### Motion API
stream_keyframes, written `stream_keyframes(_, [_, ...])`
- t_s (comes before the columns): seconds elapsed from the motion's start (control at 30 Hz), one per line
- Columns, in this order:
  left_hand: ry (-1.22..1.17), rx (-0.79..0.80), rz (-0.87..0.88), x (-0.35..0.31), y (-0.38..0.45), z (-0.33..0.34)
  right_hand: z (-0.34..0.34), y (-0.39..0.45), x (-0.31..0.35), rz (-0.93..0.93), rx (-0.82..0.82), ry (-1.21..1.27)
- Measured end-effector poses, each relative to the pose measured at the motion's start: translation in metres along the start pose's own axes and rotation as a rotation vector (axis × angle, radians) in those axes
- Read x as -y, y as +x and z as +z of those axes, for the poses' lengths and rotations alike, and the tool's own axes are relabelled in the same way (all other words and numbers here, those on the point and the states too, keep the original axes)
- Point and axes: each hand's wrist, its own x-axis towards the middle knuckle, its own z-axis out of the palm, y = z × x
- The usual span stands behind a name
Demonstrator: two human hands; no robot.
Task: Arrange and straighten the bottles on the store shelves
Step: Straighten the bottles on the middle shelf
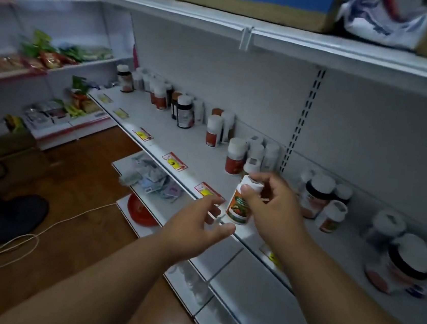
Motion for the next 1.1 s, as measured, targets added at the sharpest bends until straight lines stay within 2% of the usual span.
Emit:
stream_keyframes(0.2, [0.258,0.028,0.005,0.046,0.076,-0.054,0.054,0.080,-0.010,0.106,0.043,-0.210])
stream_keyframes(0.33, [0.510,0.051,0.161,0.078,0.129,-0.070,0.083,0.111,-0.014,0.127,0.002,-0.339])
stream_keyframes(0.5, [0.715,0.147,0.346,0.118,0.188,-0.061,0.122,0.128,-0.031,0.207,-0.102,-0.433])
stream_keyframes(0.77, [0.656,0.251,0.550,0.153,0.224,-0.049,0.165,0.141,-0.037,0.311,-0.180,-0.556])
stream_keyframes(1.1, [0.631,0.267,0.598,0.163,0.228,-0.052,0.180,0.136,-0.047,0.304,-0.291,-0.581])
